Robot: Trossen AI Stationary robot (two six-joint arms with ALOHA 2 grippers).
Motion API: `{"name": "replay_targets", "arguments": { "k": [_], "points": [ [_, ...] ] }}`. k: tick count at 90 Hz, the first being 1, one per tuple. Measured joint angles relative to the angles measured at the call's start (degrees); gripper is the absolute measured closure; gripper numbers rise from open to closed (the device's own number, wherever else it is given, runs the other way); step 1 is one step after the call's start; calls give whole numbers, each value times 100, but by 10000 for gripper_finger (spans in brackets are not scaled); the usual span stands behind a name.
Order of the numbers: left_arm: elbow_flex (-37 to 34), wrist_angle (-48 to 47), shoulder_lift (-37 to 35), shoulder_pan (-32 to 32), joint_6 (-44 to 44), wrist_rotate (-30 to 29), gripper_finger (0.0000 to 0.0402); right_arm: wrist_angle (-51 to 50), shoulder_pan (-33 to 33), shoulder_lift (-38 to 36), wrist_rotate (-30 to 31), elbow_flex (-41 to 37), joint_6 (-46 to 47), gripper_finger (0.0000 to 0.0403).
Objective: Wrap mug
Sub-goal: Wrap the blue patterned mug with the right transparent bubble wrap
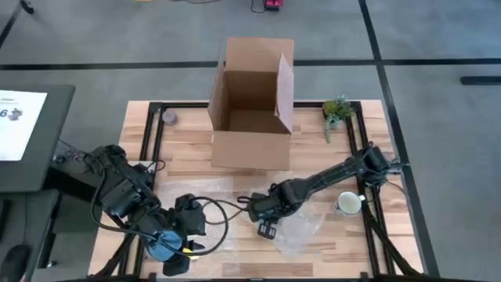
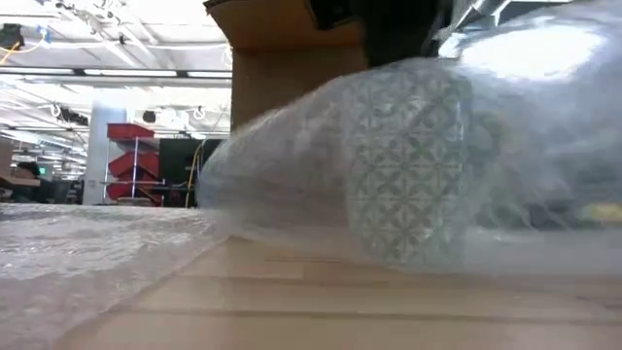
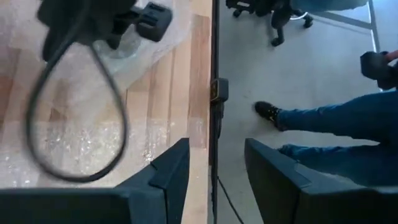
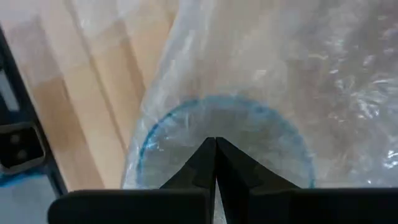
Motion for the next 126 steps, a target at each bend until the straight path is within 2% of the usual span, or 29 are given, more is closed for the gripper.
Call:
{"name": "replay_targets", "arguments": {
  "k": [9, 14, 25, 40, 52, 63, 78, 96, 126],
  "points": [
    [0, -2, 0, 0, -15, 0, 268, -164, -85, -2, -17, 166, 140, 403],
    [0, -1, 0, 0, -23, -1, 268, -356, -103, -13, -225, 356, 321, 403],
    [0, -3, 0, -6, -34, -3, 268, -495, -96, -57, -556, 703, 1249, 403],
    [0, -3, 0, -7, 46, -5, 268, -489, 127, 43, -181, 763, 2057, 403],
    [0, -6, 0, -7, 131, -15, 268, -785, 272, 76, 55, 468, 2847, 403],
    [0, -5, 0, -7, 234, -49, 268, -783, 254, 68, 209, 188, 3144, 403],
    [0, -12, 0, 20, 307, -81, 268, -400, 257, 55, 315, -204, 2994, 403],
    [0, -16, 0, 26, 273, -189, 268, -558, 302, 52, 279, -466, 2323, 403],
    [0, 120, 0, 26, 39, -213, 268, -655, 283, 57, -203, -162, 101, 403]
  ]
}}
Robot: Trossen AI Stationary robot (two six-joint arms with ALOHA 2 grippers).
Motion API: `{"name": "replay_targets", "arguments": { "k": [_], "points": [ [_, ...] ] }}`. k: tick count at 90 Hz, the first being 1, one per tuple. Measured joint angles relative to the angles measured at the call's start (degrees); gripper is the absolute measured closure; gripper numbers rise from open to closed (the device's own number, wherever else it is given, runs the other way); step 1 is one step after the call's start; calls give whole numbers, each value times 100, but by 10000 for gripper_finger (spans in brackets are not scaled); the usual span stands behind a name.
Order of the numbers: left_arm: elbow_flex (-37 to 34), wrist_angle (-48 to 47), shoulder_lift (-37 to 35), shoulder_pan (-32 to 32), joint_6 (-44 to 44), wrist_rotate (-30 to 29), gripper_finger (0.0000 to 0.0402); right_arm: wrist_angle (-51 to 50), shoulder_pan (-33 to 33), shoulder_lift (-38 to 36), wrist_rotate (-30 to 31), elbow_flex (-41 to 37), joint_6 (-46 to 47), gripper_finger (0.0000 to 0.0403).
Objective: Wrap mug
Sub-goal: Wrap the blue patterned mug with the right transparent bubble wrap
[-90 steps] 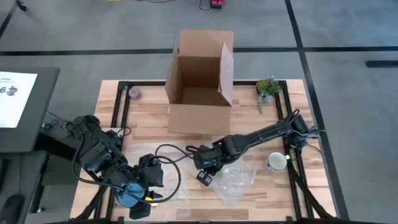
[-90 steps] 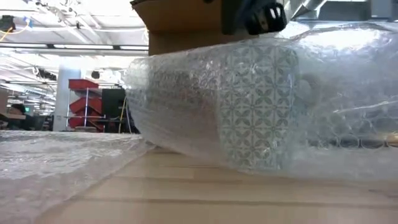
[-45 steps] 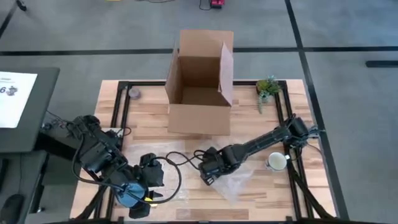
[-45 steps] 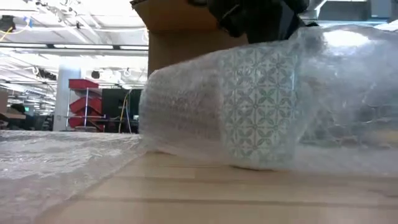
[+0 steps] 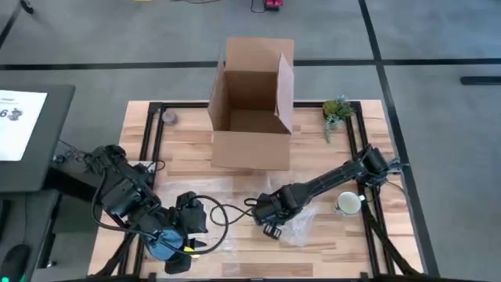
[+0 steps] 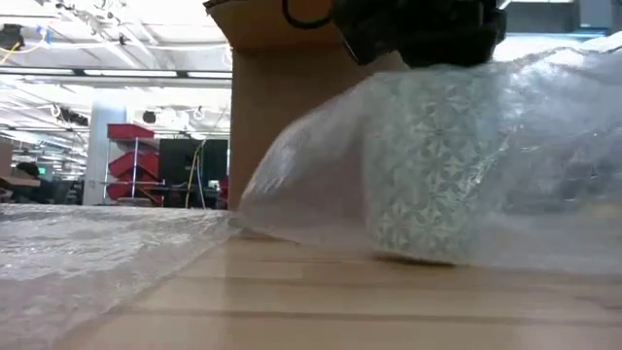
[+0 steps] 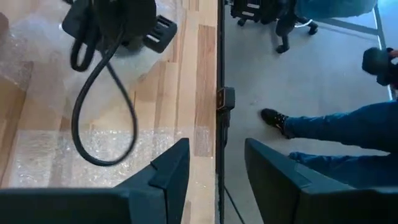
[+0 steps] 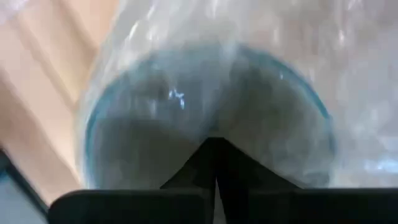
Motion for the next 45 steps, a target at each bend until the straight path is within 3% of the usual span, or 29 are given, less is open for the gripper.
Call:
{"name": "replay_targets", "arguments": {
  "k": [25, 45],
  "points": [
    [0, 517, 0, -4, -99, -89, 268, -523, 102, -37, -49, 678, 227, 403],
    [0, 290, 0, -4, -184, -264, 268, -682, 180, -38, 246, 958, 1834, 403]
  ]
}}
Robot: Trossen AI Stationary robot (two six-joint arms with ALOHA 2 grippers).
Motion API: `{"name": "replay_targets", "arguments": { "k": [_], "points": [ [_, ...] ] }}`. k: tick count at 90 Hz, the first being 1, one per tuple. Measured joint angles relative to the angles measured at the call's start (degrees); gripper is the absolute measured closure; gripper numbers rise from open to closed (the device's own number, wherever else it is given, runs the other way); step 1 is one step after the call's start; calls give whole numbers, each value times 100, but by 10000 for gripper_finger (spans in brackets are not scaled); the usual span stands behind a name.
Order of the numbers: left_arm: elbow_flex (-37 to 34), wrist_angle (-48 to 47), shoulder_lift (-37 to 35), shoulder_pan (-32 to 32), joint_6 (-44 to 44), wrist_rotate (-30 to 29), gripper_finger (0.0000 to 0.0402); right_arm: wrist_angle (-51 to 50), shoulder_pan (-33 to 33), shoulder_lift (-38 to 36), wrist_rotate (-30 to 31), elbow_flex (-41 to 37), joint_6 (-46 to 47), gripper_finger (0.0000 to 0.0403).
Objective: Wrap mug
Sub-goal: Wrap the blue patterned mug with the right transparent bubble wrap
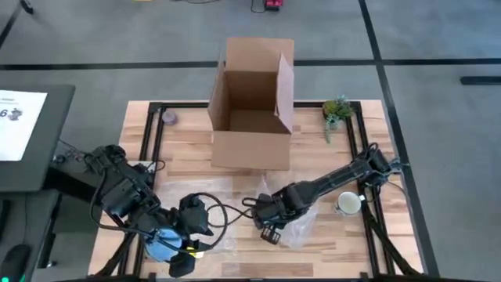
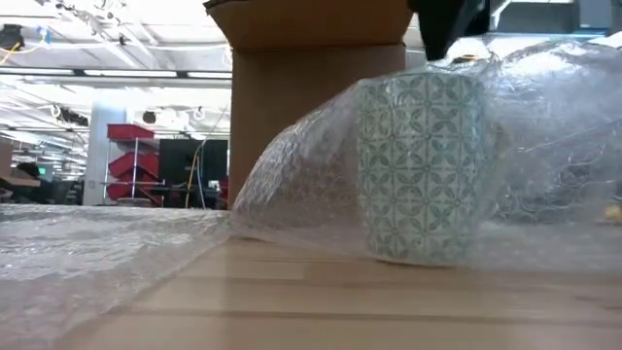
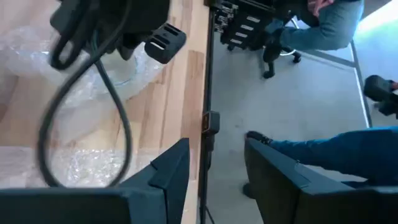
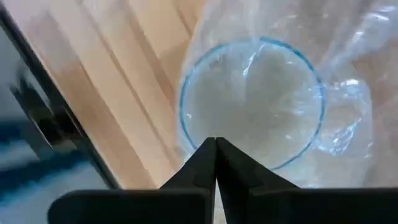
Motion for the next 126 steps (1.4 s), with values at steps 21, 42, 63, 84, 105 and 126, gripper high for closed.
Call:
{"name": "replay_targets", "arguments": {
  "k": [21, 42, 63, 84, 105, 126],
  "points": [
    [0, -541, 0, 0, -204, -271, 268, 269, -110, 538, 143, -276, 374, 403],
    [0, -530, 0, 0, -346, -281, 268, 193, -82, 765, -107, -257, -537, 403],
    [0, -390, 0, -104, -409, -283, 268, -118, 425, 506, -146, -281, -2469, 403],
    [0, -356, 0, -126, -407, -285, 268, -283, 653, 202, -70, -283, -2346, 403],
    [0, -354, 0, -125, -311, -292, 268, -165, 432, -47, -63, -278, -1381, 403],
    [0, -347, 0, -125, -329, -333, 268, 17, 254, 175, -57, -275, 244, 401]
  ]
}}
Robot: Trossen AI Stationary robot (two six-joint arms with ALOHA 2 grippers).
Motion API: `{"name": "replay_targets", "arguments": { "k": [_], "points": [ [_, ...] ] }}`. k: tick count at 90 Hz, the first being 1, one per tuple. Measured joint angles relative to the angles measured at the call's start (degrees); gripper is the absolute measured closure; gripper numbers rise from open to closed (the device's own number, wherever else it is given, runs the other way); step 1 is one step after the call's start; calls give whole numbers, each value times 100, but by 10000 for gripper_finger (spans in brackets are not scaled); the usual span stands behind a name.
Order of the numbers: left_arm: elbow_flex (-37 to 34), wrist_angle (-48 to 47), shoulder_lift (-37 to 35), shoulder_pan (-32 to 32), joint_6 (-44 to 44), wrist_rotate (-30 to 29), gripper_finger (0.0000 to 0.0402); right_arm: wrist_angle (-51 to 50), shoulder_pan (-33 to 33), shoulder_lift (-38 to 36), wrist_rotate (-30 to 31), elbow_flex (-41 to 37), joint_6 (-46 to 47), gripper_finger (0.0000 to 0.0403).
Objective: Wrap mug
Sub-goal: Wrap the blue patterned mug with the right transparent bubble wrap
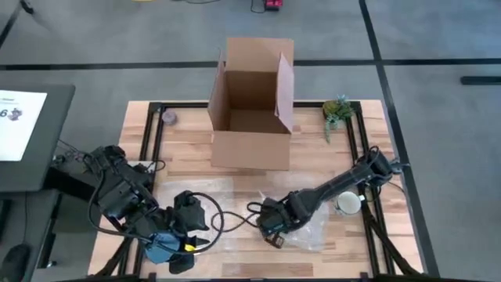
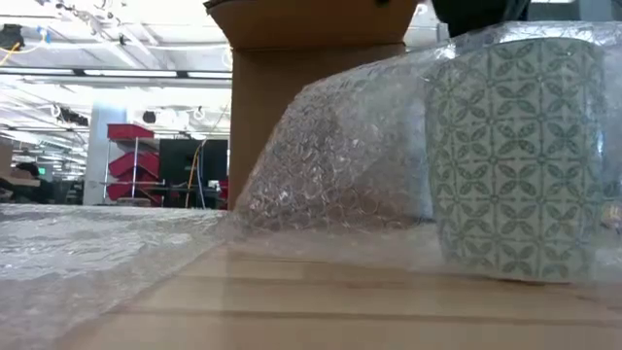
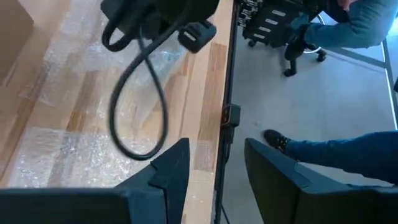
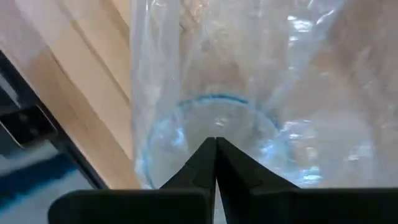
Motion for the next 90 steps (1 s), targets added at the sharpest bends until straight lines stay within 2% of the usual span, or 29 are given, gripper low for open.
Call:
{"name": "replay_targets", "arguments": {
  "k": [12, 29, 40, 61, 75, 90],
  "points": [
    [0, 2, 0, 0, -3, -7, 268, 41, -87, 358, -187, -1, 484, 384],
    [0, 4, 0, 0, 26, -7, 268, 15, -123, 721, -273, 29, 538, 345],
    [0, 9, 0, 0, 27, -4, 268, 34, -125, 763, -240, 29, 322, 333],
    [0, 8, 0, 4, 54, -2, 268, -402, -116, 324, -146, 377, 225, 331],
    [0, 9, 0, 7, 71, -2, 268, -774, -64, 40, -53, 611, 629, 333],
    [0, 8, 0, 7, 75, -2, 268, -713, 179, 71, 90, 431, 742, 367]
  ]
}}
